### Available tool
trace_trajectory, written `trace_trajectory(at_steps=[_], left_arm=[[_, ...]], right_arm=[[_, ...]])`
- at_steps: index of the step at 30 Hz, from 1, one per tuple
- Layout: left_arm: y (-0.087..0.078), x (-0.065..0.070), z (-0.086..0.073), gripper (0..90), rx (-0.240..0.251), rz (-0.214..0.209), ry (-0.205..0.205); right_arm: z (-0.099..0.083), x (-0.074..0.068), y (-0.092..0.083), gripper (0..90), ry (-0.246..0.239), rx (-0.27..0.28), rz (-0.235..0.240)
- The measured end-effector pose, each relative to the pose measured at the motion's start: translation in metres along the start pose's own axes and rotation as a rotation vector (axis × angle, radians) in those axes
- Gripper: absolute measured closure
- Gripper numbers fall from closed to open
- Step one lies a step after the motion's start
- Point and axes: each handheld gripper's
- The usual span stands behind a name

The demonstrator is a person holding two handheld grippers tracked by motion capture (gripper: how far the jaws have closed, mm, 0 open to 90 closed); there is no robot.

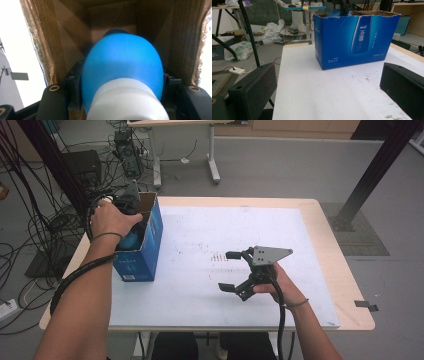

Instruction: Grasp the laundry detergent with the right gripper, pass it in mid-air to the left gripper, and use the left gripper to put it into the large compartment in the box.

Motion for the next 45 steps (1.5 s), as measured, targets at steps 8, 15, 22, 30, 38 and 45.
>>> trace_trajectory(at_steps=[8, 15, 22, 30, 38, 45], left_arm=[[0.0001, -0.0004, -0.0001, 37.6, 0.002, -0.001, 0.0], [-0.0001, -0.0004, -0.0005, 37.6, 0.003, 0.0, -0.002], [-0.0002, -0.0007, -0.0002, 37.6, -0.001, 0.0, -0.005], [-0.0005, -0.0013, -0.0006, 37.6, -0.002, -0.001, -0.006], [-0.0006, -0.0007, -0.001, 37.6, -0.001, 0.0, -0.007], [-0.0005, -0.0003, -0.0012, 37.6, 0.002, 0.001, -0.006]], right_arm=[[0.0004, 0.0002, 0.0001, 1.0, 0.0, -0.002, 0.001], [0.0006, -0.0002, -0.0002, 1.0, 0.0, -0.002, -0.001], [-0.0001, -0.0001, 0.0001, 1.0, 0.003, 0.002, 0.002], [0.0007, -0.0002, 0.0001, 1.0, 0.0, 0.001, 0.001], [0.0, -0.0004, 0.0008, 1.0, 0.0, 0.002, 0.003], [-0.0002, -0.0006, 0.0004, 1.0, 0.001, 0.005, 0.003]])
Point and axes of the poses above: each handheld gripper's, and its own axes: y roughly forward along the jaws, z roughly out of its top, x roughly to its right, and after that the axes turned 15 degrees about x, right-handed
